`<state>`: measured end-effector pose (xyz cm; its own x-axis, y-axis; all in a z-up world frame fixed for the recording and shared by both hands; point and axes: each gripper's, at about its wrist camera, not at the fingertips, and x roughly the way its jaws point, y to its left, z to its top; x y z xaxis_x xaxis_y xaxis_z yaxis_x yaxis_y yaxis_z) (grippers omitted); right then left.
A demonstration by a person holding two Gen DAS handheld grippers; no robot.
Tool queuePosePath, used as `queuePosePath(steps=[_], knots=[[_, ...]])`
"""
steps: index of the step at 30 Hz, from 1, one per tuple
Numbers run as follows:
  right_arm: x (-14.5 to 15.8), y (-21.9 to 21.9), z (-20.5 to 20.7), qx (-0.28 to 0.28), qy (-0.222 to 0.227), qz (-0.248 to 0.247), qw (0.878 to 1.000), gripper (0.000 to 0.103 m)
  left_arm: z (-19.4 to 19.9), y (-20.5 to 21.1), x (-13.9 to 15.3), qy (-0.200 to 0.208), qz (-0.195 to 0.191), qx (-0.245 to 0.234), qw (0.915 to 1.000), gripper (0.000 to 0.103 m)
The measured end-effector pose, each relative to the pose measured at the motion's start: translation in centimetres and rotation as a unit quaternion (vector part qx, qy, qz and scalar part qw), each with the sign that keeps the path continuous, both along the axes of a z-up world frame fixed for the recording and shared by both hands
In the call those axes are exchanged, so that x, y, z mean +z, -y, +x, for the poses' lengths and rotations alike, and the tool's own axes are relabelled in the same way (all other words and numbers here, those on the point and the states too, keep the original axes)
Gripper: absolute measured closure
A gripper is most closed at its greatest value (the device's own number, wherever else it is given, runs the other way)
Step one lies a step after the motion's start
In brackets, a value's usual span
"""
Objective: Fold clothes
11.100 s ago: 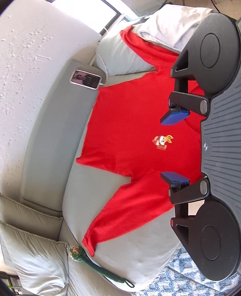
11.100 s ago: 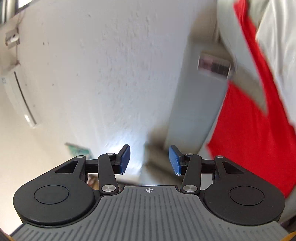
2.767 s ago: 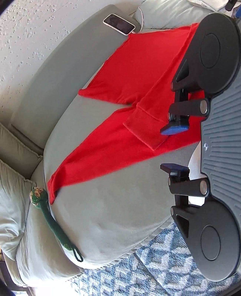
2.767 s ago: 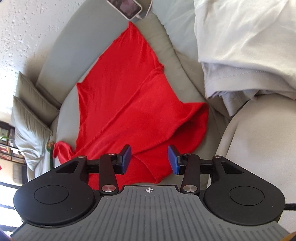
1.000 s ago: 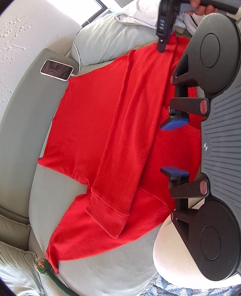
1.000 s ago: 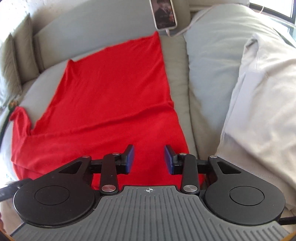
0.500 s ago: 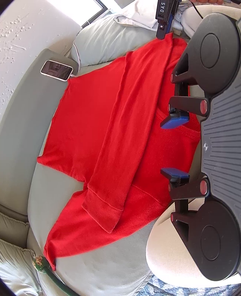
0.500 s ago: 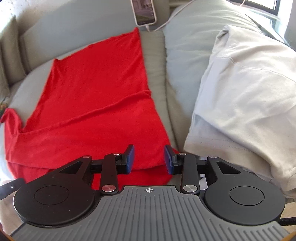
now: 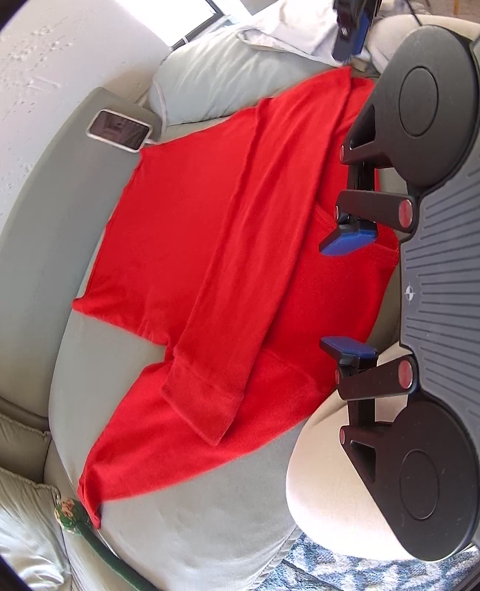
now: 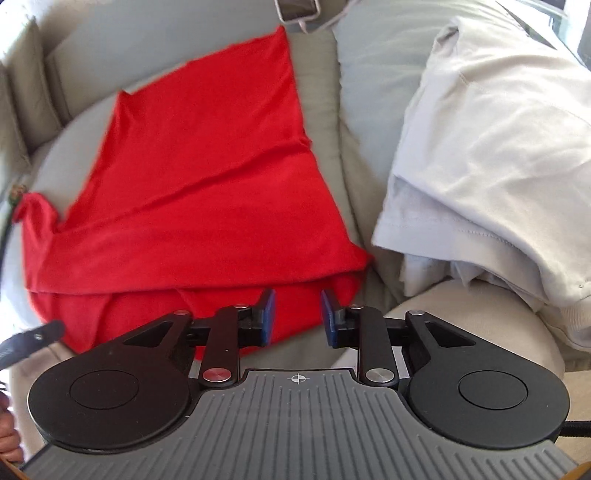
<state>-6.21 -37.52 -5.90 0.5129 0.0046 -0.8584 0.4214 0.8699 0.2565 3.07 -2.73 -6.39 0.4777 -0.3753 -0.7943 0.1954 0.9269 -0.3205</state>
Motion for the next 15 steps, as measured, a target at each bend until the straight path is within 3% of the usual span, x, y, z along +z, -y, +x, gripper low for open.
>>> queuePosePath(steps=[3,7,11,15], knots=[[3.7,-0.9,-0.9,0.007,0.072,0.022,0.997,0.055,0.8,-2.6,0.9,0.009,-0.026,0.035,0.999,0.049],[8.0,-1.9,-1.9,0.01,0.163,0.013,0.987,0.048,2.4,-7.5,1.4,0.019,-0.073,0.1,0.9921,0.044],[11.1,-2.9,-2.2,0.007,0.234,-0.009,0.972,0.046,5.1,-13.2,0.9,0.017,-0.125,0.182,0.9752,0.045],[13.3,-4.1,-2.1,0.007,0.28,-0.029,0.96,0.043,9.2,-17.8,-0.4,0.023,-0.162,0.226,0.9603,0.048]])
